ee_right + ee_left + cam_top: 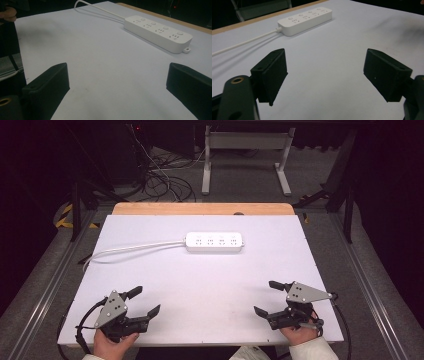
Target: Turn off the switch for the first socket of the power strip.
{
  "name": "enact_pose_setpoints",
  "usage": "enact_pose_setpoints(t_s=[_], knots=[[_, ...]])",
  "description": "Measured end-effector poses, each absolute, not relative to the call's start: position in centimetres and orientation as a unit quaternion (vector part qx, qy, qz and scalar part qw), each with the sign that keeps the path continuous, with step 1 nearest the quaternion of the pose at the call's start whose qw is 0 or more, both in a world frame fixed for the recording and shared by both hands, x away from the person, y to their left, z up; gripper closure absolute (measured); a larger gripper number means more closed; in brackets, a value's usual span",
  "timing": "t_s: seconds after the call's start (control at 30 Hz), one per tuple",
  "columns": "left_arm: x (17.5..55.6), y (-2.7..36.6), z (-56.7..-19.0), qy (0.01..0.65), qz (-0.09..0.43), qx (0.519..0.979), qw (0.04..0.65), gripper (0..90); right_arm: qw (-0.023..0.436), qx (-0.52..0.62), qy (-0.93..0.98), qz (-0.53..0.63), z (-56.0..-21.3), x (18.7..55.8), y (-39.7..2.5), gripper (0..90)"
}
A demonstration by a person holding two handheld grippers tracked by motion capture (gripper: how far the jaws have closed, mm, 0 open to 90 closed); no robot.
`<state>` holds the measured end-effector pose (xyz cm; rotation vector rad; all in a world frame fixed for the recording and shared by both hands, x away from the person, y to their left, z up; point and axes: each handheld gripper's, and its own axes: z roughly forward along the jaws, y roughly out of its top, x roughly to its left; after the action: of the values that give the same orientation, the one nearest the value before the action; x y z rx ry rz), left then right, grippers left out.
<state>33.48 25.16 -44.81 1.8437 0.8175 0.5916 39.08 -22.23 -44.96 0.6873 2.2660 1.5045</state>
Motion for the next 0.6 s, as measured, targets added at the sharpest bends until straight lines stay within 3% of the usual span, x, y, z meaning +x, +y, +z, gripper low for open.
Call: enact_pose_setpoints(t_s=[0.37, 0.6], knots=[[33.14, 25.03, -44.31, 0.317, 0.273, 0.767, 0.486, 24.9, 0.174, 0.233, 0.797, 0.529, -44.95, 38.81, -22.16, 7.4], [33.39, 25.00, -44.03, 0.325, 0.240, 0.766, 0.500, 26.7, 0.174, 0.231, 0.801, 0.524, -44.91, 38.68, -22.08, 8.5]])
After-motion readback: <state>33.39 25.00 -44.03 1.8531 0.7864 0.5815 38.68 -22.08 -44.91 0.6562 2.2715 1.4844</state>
